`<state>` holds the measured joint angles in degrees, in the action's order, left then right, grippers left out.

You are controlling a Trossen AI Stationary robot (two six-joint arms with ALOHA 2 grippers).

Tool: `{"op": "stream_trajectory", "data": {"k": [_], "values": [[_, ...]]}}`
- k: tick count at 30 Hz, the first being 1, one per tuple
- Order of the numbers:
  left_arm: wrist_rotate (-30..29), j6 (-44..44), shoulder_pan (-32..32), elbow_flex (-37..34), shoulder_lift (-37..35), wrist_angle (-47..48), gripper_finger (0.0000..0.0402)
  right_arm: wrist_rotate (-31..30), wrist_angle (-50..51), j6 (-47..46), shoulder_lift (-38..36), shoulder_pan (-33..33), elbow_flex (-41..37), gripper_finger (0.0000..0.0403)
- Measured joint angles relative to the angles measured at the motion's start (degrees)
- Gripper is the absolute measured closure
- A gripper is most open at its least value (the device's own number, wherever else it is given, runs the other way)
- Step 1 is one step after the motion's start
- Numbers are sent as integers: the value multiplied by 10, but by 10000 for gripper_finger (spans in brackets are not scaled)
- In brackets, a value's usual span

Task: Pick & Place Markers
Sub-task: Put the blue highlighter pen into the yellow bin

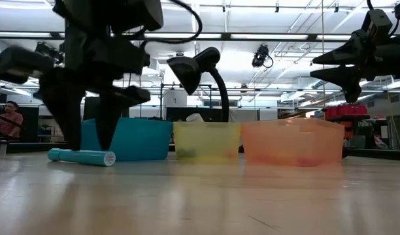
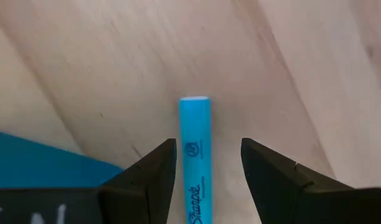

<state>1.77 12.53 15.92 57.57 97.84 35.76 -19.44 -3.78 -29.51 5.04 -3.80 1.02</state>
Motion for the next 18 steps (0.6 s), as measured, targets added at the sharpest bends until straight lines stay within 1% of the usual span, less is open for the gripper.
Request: {"op": "stream_trajectory", "data": {"k": [4, 13, 18], "values": [[0, 0, -1, -20, 8, -14, 213, 0, 1, 0, 0, 0, 0, 243], [2, 0, -4, -32, 15, -24, 214, 0, 0, 0, 0, 0, 0, 243], [11, 0, -4, -32, 15, -24, 228, 0, 0, 0, 0, 0, 0, 243]]}}
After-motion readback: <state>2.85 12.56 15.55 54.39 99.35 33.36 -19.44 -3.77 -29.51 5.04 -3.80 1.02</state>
